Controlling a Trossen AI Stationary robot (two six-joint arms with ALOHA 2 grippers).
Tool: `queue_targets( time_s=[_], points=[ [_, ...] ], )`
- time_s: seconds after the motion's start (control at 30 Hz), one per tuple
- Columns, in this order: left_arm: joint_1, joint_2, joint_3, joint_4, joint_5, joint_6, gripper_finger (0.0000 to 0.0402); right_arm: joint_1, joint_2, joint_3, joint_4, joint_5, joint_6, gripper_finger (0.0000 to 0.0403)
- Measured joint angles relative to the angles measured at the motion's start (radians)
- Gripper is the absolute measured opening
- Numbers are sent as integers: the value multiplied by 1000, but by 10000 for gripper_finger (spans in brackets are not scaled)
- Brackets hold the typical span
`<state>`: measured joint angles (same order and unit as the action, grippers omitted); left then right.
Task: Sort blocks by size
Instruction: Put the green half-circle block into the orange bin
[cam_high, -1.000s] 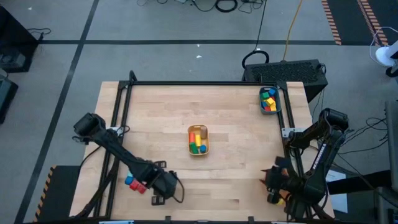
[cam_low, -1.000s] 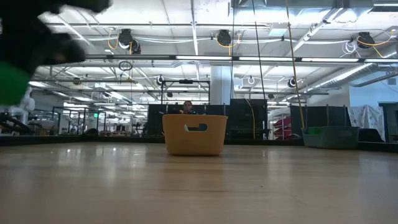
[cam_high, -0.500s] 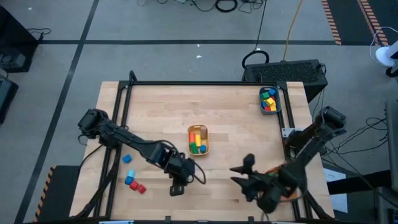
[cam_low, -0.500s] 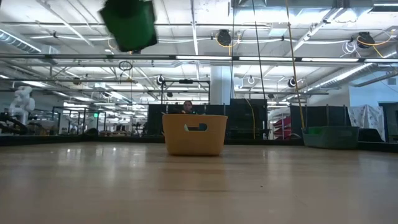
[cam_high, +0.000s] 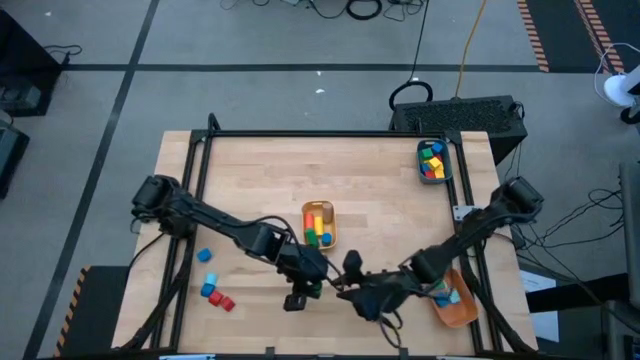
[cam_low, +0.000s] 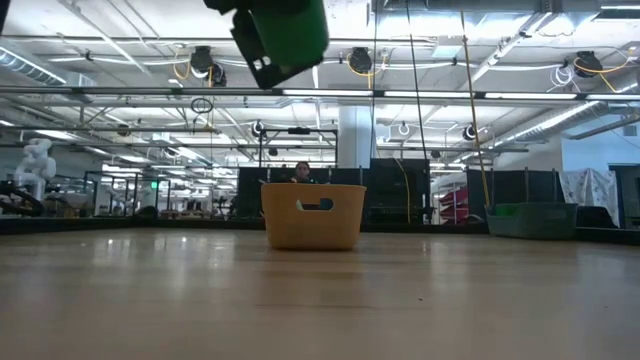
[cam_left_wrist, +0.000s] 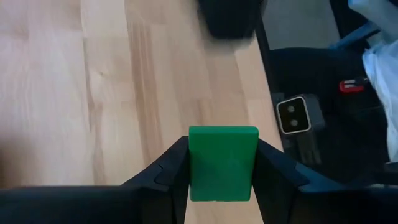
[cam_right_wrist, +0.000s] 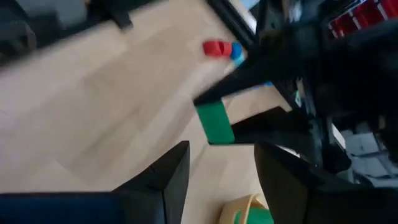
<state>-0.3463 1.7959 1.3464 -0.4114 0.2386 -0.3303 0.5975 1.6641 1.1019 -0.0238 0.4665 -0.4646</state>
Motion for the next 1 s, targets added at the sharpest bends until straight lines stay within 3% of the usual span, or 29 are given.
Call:
queue_targets(
  time_s=[0.5, 0.8, 1.0],
  points=[
    [27, 17, -4, 30, 16, 56, 135, -56, 153, 0, 145, -22, -202, 171],
    [32, 28, -5, 63, 17, 88, 135, -56, 165, -2, 209, 23, -274, 170],
    [31, 28, -5, 66, 20, 86, 135, -57, 163, -2, 212, -2, -282, 164]
  ],
)
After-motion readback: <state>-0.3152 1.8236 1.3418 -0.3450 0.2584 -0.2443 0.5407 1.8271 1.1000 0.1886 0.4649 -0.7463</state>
